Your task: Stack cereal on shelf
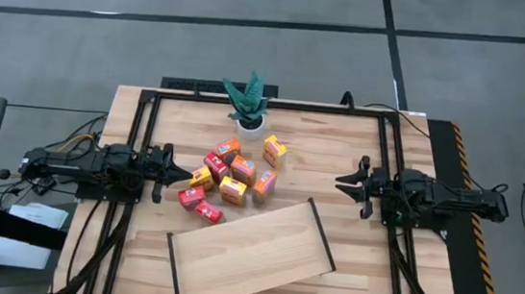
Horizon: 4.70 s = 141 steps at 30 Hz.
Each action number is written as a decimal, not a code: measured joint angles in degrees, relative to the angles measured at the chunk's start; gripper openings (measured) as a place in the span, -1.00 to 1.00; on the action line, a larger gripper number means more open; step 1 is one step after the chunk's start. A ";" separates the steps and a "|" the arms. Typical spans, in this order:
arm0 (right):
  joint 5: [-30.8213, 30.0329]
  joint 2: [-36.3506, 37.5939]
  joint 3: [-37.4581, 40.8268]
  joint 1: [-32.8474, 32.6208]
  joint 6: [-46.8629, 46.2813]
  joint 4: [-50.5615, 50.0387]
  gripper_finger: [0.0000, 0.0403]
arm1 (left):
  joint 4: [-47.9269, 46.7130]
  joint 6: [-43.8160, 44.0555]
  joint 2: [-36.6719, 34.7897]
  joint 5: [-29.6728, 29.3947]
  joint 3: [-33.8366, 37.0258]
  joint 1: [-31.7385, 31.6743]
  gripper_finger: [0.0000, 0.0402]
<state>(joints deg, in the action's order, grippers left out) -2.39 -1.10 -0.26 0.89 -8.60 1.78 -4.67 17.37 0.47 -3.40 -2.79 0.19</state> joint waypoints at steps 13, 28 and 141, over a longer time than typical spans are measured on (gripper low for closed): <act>0.00 0.00 -0.01 0.00 0.00 0.02 -0.38 | 0.00 0.11 0.02 0.00 0.00 0.00 -1.00; -0.04 0.00 0.01 0.00 0.77 0.00 -0.38 | 3.91 24.37 0.02 -14.36 0.15 -0.02 -1.00; -12.79 -0.01 -4.08 0.39 -21.49 -4.85 0.27 | -42.23 1.08 69.88 -9.16 -47.60 0.17 0.32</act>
<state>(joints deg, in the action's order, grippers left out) -15.18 -1.11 -4.34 1.28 -30.09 -3.07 -46.90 18.45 70.35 -12.55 -50.39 0.36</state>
